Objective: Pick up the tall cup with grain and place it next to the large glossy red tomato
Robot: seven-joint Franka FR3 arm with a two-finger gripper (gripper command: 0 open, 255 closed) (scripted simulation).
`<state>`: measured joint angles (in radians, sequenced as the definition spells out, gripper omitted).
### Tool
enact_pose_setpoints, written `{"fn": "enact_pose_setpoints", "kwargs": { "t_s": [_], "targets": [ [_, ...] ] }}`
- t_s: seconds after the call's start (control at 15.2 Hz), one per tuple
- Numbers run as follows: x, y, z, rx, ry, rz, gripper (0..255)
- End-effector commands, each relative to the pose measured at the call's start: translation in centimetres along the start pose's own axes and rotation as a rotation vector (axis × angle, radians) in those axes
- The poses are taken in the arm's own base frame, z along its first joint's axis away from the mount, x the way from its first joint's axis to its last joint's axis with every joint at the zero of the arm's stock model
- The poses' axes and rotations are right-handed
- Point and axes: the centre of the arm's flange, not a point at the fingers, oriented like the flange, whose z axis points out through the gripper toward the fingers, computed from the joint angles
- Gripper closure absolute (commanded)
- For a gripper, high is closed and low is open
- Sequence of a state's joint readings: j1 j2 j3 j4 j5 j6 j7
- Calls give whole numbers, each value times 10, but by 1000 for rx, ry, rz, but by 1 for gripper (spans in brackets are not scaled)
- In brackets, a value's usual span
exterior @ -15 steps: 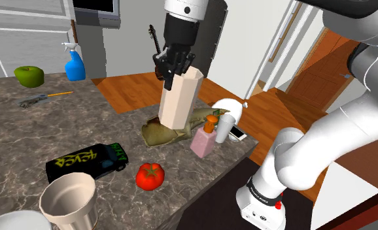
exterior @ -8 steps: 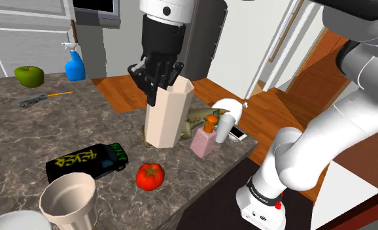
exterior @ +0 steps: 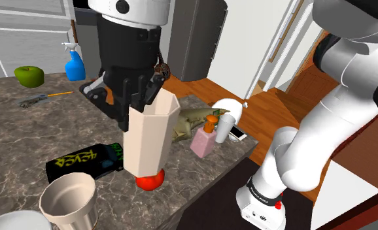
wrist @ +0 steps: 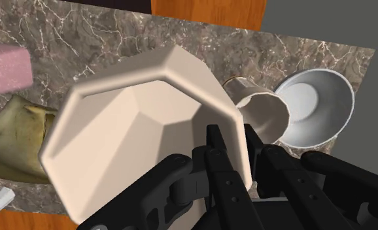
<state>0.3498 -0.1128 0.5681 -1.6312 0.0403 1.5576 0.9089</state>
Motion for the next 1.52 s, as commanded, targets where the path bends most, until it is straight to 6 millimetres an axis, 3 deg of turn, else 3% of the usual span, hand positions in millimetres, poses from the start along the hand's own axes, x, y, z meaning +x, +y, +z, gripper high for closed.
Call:
{"fn": "enact_pose_setpoints", "kwargs": {
  "t_s": [0.0,0.13,1.45],
  "targets": [
    [-11,-28,0,2,0,2,255],
    [-21,-54,0,2,0,2,255],
    [-24,-54,105,2,0,2,255]
  ]
}}
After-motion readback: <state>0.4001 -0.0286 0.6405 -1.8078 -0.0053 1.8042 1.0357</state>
